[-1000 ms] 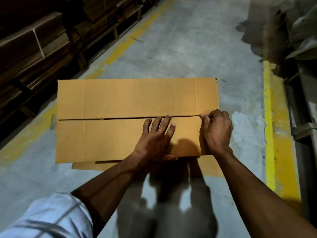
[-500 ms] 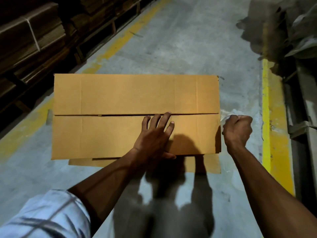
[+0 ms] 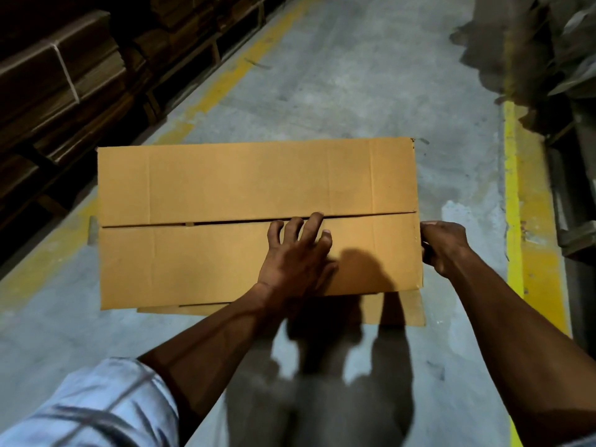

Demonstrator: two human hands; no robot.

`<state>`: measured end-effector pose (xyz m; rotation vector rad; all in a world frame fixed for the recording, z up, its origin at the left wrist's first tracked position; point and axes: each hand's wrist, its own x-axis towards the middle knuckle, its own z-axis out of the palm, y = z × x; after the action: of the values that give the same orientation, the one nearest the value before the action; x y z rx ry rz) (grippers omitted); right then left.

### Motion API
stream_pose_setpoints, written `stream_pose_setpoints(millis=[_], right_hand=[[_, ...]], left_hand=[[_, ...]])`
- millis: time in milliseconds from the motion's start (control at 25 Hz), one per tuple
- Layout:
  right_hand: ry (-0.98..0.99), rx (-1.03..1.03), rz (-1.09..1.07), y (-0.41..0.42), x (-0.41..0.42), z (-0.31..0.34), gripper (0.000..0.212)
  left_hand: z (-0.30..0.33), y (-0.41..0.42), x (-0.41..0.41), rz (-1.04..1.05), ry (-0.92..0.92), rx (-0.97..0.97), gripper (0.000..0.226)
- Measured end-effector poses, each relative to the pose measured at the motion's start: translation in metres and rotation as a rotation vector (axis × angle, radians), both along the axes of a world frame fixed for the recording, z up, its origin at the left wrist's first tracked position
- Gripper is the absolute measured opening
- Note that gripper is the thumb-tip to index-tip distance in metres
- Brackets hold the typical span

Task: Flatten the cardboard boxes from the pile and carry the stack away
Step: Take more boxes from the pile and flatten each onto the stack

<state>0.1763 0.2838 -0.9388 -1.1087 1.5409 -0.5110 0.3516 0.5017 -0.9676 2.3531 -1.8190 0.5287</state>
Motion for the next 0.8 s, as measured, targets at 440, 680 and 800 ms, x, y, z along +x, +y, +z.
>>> stream_pose_setpoints(millis=[440,680,800], right_hand=[[-0.218,0.109,0.104,-0.006,-0.008,-0.029,0.031],[-0.252,0.178,-0.151,0.006,-0.015,-0.028,0.024],[-0.025,-0.362,-0.434,0.021,-0.005,-0.009,0.015]], left_hand=[[-0.004,0.003,0.006,-0.03,-0.013,0.012,0.058],[-0.009,0.012,0.006,-0.075,0.007,-0.04,0.057],[-0.01,0.01,0.007,-0.064,-0.028,-0.051,0.059]])
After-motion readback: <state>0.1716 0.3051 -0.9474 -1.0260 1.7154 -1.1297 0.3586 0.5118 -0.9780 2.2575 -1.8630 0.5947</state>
